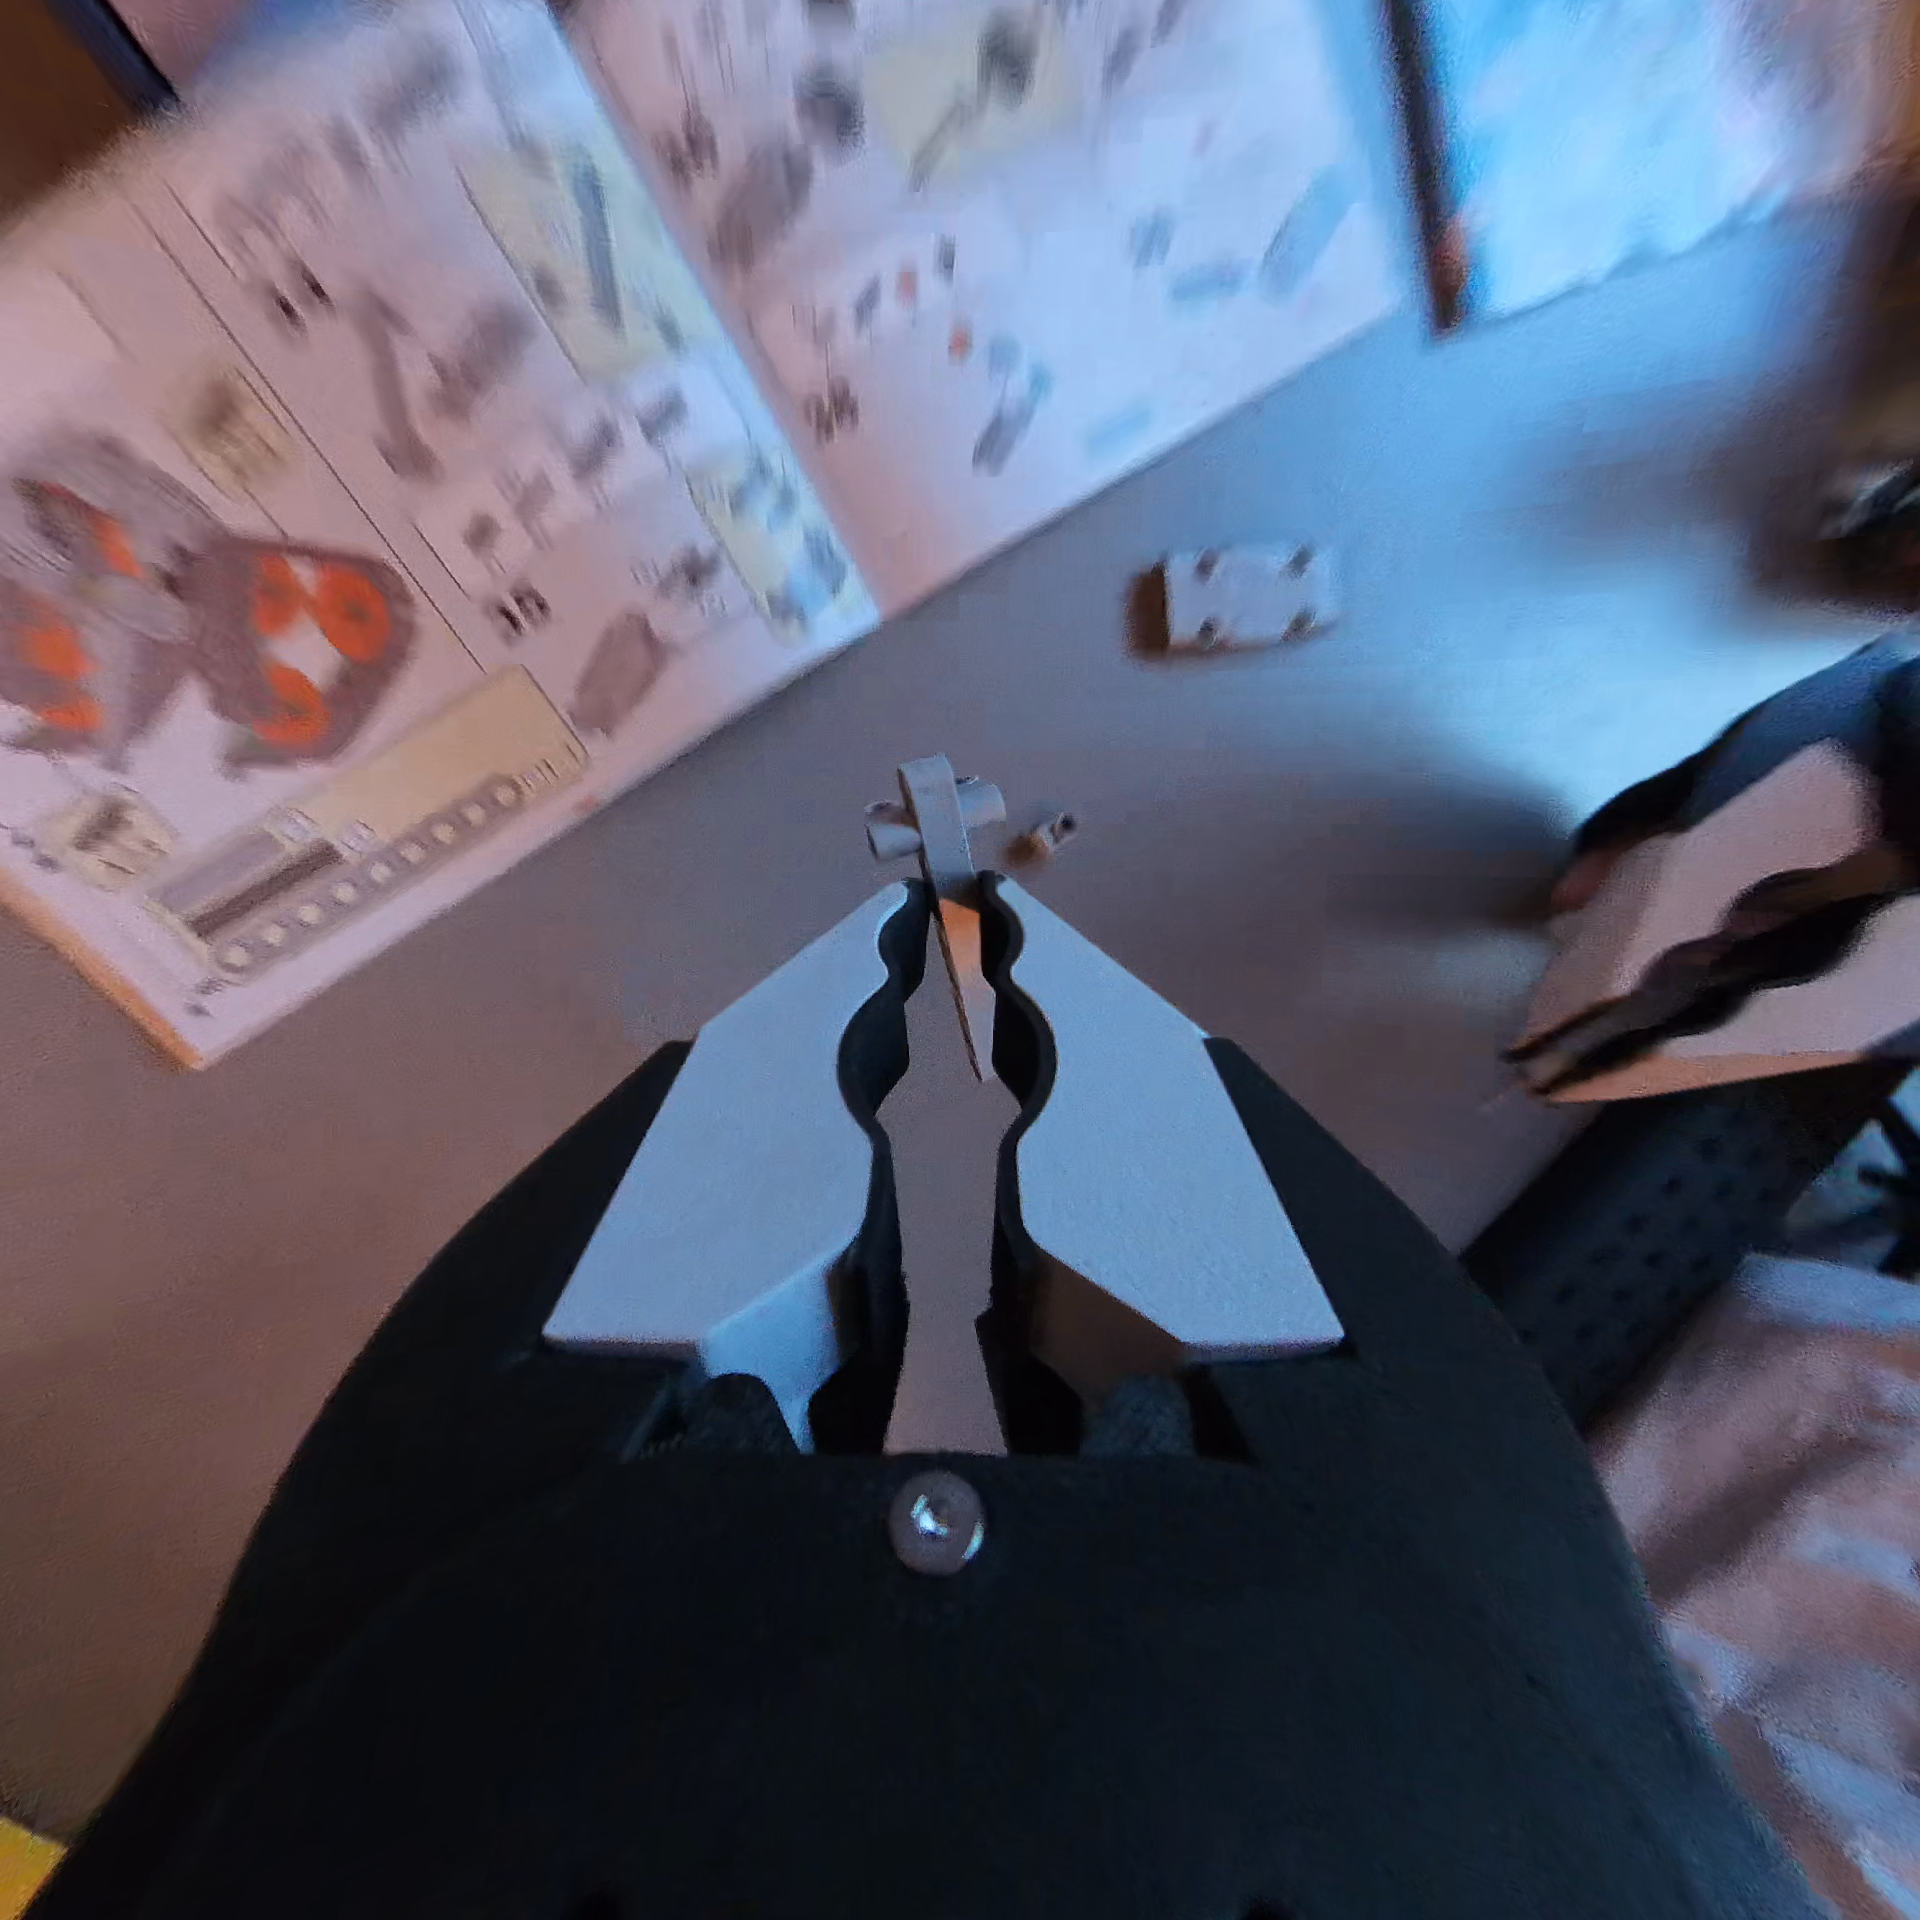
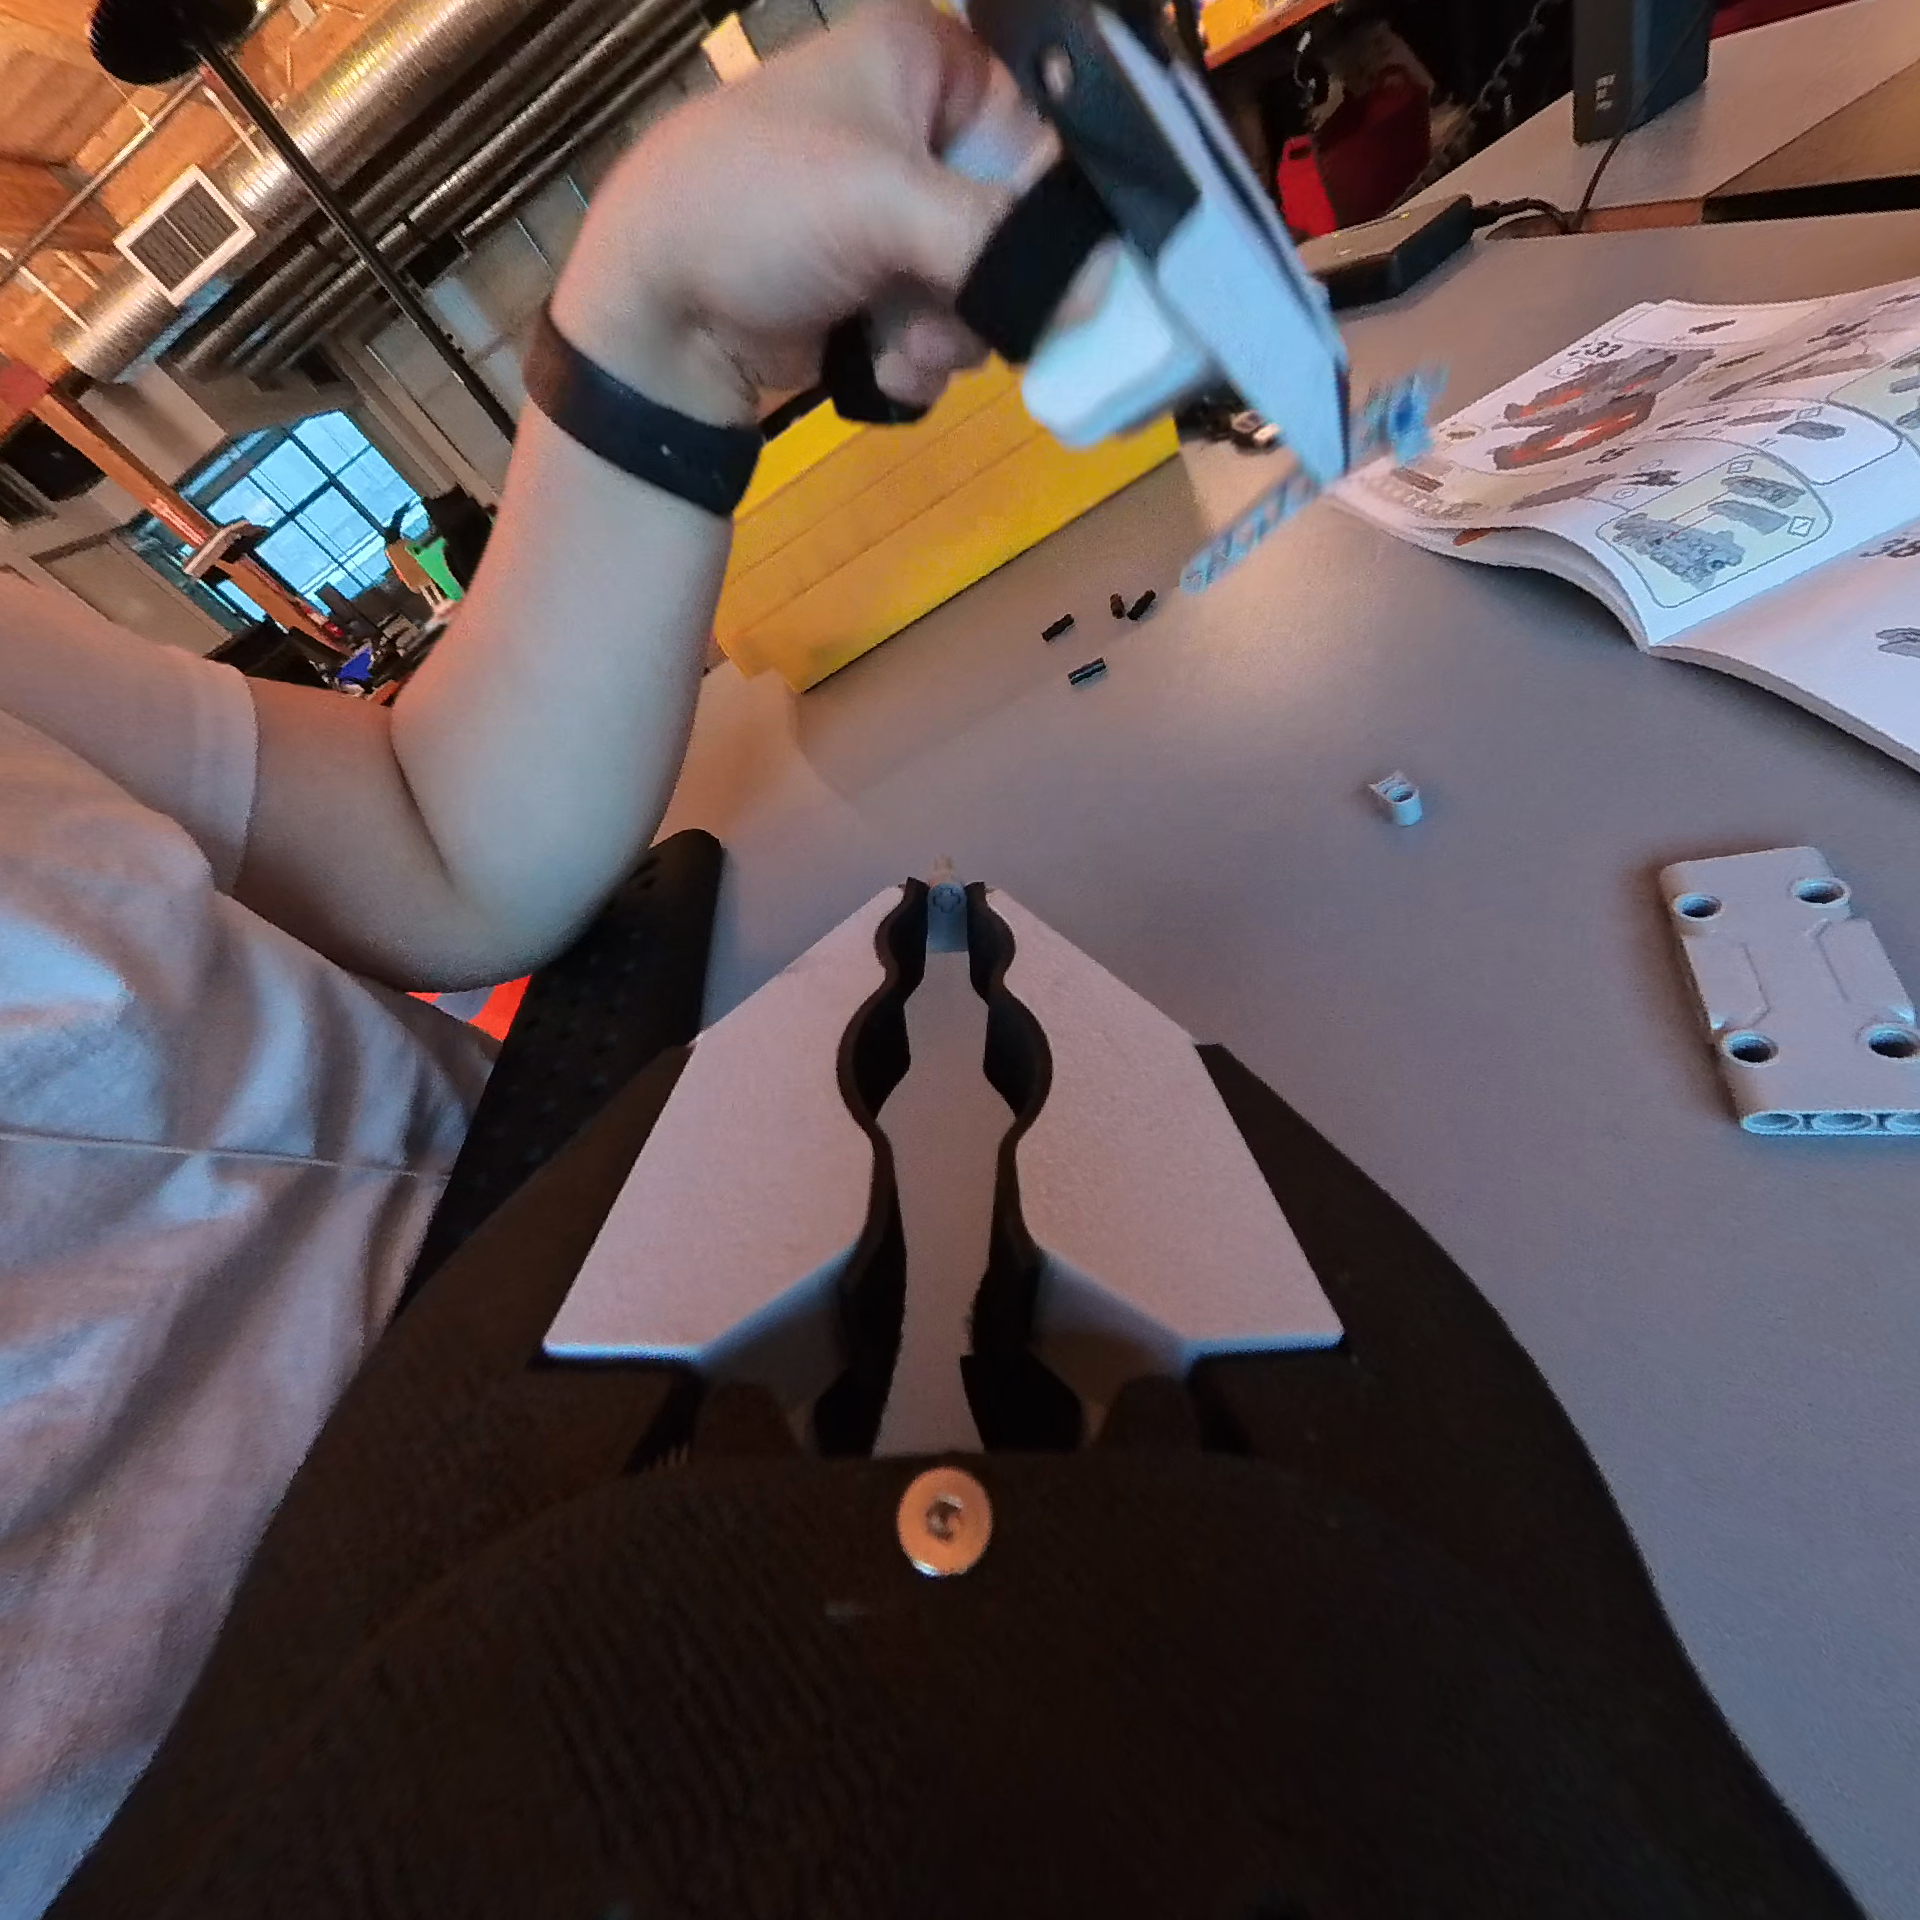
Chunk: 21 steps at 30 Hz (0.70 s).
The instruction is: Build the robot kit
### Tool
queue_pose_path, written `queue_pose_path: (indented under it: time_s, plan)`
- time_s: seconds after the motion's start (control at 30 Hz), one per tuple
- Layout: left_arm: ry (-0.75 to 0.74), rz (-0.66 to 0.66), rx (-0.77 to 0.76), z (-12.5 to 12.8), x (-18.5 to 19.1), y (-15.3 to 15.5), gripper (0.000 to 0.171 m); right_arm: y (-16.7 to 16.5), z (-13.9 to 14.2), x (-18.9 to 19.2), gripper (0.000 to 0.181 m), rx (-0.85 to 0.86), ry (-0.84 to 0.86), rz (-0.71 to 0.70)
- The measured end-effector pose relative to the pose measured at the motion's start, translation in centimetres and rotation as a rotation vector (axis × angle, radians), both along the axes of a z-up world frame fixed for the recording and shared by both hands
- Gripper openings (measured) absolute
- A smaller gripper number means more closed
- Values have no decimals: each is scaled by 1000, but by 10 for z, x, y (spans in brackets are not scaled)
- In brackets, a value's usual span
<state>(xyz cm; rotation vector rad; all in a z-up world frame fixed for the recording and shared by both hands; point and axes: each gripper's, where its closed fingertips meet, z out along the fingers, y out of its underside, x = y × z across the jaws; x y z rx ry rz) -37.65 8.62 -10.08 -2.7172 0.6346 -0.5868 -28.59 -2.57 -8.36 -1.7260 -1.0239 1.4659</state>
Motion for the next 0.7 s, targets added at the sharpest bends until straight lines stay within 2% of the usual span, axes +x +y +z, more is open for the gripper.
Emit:
queue_pose_path:
  time_s: [0.1,0.17,0.37,0.47,0.7]
  plan:
    - [-68,49,126,44,-4,17,8,1,0,0,7,-6,3,-4]
    - [-116,63,173,60,-4,21,8,1,-1,0,7,-6,-1,-3]
    - [-304,51,250,77,5,27,7,2,6,1,7,19,37,-7]
    - [-387,22,294,94,12,27,7,4,8,2,7,32,45,-18]
    - [-474,1,335,117,15,22,7,7,-1,0,7,55,-2,-30]
